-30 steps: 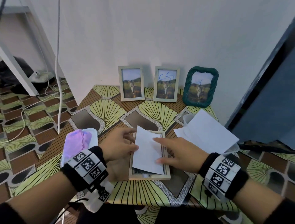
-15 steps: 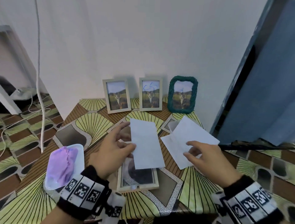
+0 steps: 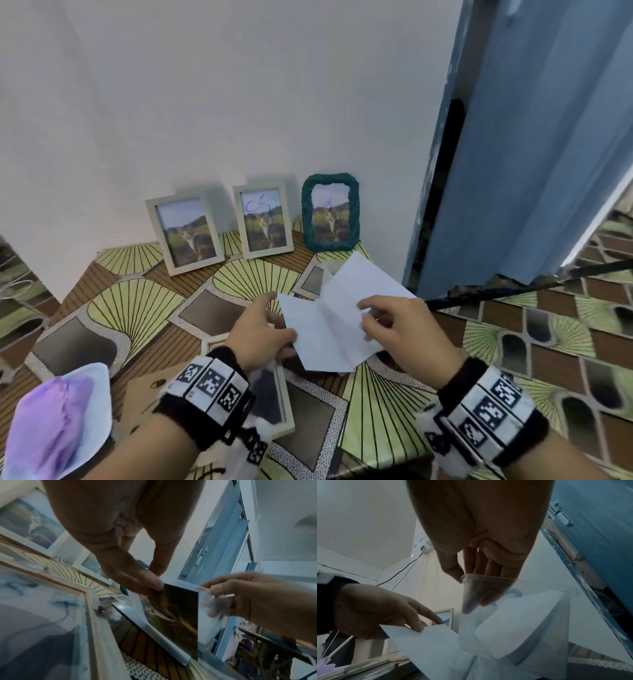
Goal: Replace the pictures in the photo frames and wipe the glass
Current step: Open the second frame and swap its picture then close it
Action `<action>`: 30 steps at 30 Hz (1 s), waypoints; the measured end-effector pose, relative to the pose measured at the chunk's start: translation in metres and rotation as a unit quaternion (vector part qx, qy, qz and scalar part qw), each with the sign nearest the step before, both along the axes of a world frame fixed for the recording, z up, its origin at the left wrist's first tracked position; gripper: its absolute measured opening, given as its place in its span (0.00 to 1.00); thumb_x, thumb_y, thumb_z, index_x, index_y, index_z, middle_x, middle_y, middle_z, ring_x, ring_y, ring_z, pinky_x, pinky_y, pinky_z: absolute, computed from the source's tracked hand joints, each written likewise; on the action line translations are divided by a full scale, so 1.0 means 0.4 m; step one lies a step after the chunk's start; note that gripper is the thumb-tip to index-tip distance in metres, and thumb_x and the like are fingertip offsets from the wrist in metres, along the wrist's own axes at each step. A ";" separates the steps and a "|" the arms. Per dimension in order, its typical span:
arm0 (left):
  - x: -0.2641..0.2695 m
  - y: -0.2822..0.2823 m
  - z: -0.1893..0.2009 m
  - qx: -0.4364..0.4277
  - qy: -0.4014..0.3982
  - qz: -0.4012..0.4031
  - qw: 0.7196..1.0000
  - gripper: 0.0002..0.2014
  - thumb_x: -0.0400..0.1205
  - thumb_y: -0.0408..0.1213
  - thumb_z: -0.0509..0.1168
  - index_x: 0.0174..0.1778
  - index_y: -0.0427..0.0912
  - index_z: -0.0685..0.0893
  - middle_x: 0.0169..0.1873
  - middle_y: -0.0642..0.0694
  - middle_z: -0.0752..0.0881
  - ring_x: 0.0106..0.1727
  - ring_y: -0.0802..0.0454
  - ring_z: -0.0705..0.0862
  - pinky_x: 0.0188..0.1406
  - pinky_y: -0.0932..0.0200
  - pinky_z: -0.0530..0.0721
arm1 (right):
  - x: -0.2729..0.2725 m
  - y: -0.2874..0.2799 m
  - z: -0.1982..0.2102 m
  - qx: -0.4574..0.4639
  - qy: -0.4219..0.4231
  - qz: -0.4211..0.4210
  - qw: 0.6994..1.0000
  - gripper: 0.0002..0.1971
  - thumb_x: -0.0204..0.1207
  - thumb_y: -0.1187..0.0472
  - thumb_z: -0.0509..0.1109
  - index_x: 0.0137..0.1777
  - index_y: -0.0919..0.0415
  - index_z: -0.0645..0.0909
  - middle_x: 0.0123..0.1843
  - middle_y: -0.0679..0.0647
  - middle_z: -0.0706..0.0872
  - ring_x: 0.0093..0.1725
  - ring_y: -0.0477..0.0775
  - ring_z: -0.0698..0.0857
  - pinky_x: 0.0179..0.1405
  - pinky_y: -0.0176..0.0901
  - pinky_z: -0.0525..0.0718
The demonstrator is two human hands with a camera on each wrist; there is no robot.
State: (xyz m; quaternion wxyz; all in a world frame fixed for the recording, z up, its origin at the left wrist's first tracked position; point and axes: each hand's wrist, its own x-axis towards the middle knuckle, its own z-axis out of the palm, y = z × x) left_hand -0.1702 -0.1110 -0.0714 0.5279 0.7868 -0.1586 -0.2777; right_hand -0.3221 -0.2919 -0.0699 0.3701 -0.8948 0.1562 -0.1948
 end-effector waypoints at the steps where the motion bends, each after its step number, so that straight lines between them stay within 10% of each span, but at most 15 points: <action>1: 0.000 -0.013 0.000 0.014 -0.001 -0.007 1.000 0.41 0.76 0.19 0.71 0.82 0.46 0.62 0.53 0.38 0.82 0.45 0.42 0.90 0.33 0.56 0.91 | -0.001 -0.001 0.000 -0.001 -0.001 0.004 1.000 0.10 0.80 0.58 0.68 0.57 0.54 0.88 0.38 0.45 0.89 0.38 0.44 0.89 0.47 0.52 0.88; 7: -0.005 -0.072 -0.003 0.045 0.036 -0.046 0.997 0.19 0.78 0.19 0.69 0.50 0.47 0.72 0.46 0.37 0.84 0.44 0.44 0.89 0.37 0.47 0.92 | -0.002 0.013 -0.015 -0.057 0.038 0.048 0.997 0.14 0.80 0.51 0.66 0.62 0.48 0.86 0.44 0.43 0.89 0.43 0.39 0.87 0.48 0.42 0.87; 14: -0.018 -0.058 -0.003 0.081 0.046 -0.094 0.991 0.13 0.87 0.28 0.58 0.67 0.34 0.77 0.56 0.30 0.86 0.46 0.40 0.86 0.40 0.54 0.89 | -0.007 0.030 -0.027 -0.123 0.060 0.094 0.986 0.15 0.82 0.48 0.64 0.65 0.47 0.84 0.49 0.43 0.91 0.47 0.41 0.87 0.51 0.46 0.86; 19: -0.040 -0.034 0.038 0.063 -0.023 -0.095 0.993 0.09 0.89 0.38 0.58 0.47 0.58 0.76 0.44 0.42 0.80 0.41 0.46 0.79 0.38 0.54 0.82 | -0.016 0.019 -0.015 -0.093 0.035 0.119 0.988 0.15 0.82 0.47 0.67 0.63 0.49 0.85 0.49 0.42 0.91 0.50 0.35 0.85 0.51 0.29 0.83; 24: -0.050 -0.040 0.035 0.011 -0.085 -0.079 0.993 0.28 0.86 0.44 0.64 0.82 0.57 0.64 0.67 0.65 0.78 0.65 0.61 0.81 0.65 0.55 0.83 | -0.008 -0.061 0.048 -0.133 -0.035 0.026 0.990 0.08 0.80 0.54 0.69 0.54 0.51 0.89 0.44 0.40 0.89 0.44 0.36 0.85 0.48 0.31 0.85; 30: -0.080 -0.079 0.007 -0.010 -0.087 -0.037 0.995 0.36 0.82 0.40 0.70 0.83 0.59 0.59 0.76 0.57 0.69 0.72 0.49 0.73 0.63 0.43 0.83 | 0.030 -0.178 0.075 -0.186 0.148 -0.030 0.971 0.09 0.81 0.51 0.69 0.57 0.51 0.84 0.45 0.45 0.83 0.46 0.48 0.82 0.48 0.47 0.85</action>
